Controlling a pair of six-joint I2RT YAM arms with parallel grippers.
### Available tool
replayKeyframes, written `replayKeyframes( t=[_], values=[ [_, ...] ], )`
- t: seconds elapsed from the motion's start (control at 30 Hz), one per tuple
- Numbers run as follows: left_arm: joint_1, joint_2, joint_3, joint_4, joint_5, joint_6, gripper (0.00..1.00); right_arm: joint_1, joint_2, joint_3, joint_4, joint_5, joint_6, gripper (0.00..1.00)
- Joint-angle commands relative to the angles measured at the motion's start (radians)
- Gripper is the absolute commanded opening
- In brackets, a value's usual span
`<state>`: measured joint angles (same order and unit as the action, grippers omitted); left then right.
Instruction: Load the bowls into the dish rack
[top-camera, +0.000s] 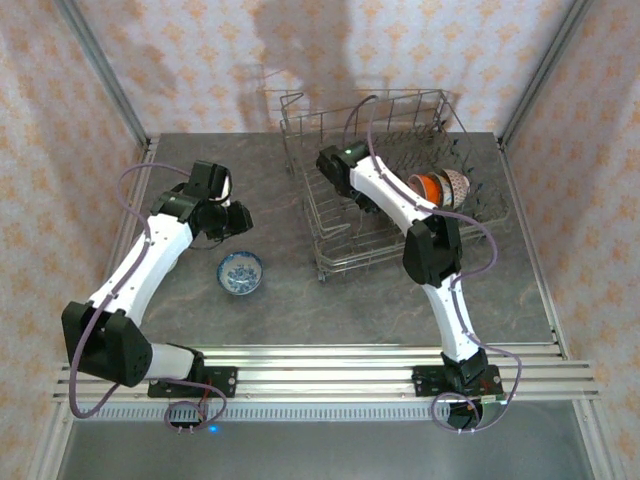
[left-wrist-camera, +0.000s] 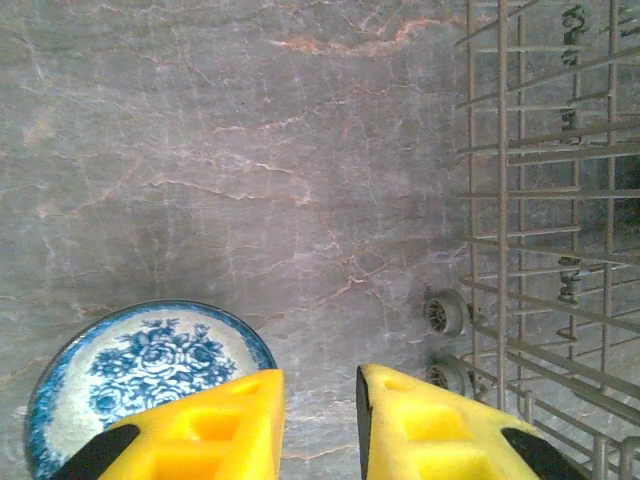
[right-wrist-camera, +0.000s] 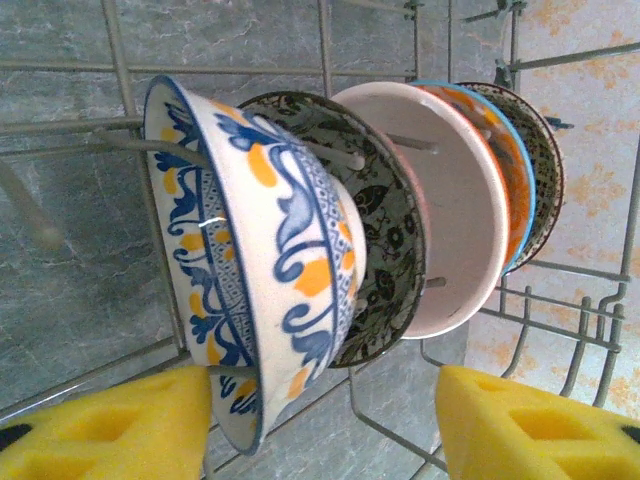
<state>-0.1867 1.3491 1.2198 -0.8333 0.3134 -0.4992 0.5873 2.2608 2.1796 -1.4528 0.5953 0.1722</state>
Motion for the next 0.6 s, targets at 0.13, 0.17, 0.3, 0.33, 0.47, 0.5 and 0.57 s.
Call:
replayKeyframes(
  t=[0.13,0.17,0.3,0.33,0.47,0.5,0.57],
  values=[
    [0.045,-0.055,-0.02,-0.117,-0.102,0.011,0.35,-0.012,-0.133,-0.03,0.039,-0.073,-0.026,0.74],
    [0.053,-0.061,-0.024,-0.128,-0.107,0.01,0.37,-0.012,-0.145,-0.044,0.047,-0.079,-0.028,0.75],
    [0.092,-0.09,-0.06,-0.168,-0.124,0.006,0.4,-0.017,-0.192,-0.098,0.076,-0.096,-0.043,0.78],
    [0.099,-0.098,-0.073,-0.175,-0.13,0.004,0.41,-0.02,-0.202,-0.114,0.089,-0.102,-0.05,0.78],
    [0.119,-0.134,-0.13,-0.2,-0.138,-0.011,0.43,-0.036,-0.201,-0.144,0.112,-0.096,-0.063,0.78],
    [0.124,-0.144,-0.143,-0.208,-0.142,-0.015,0.44,-0.041,-0.201,-0.144,0.116,-0.103,-0.07,0.78],
    [0.133,-0.161,-0.167,-0.227,-0.155,-0.025,0.45,-0.043,-0.209,-0.146,0.131,-0.127,-0.087,0.78]
  ],
)
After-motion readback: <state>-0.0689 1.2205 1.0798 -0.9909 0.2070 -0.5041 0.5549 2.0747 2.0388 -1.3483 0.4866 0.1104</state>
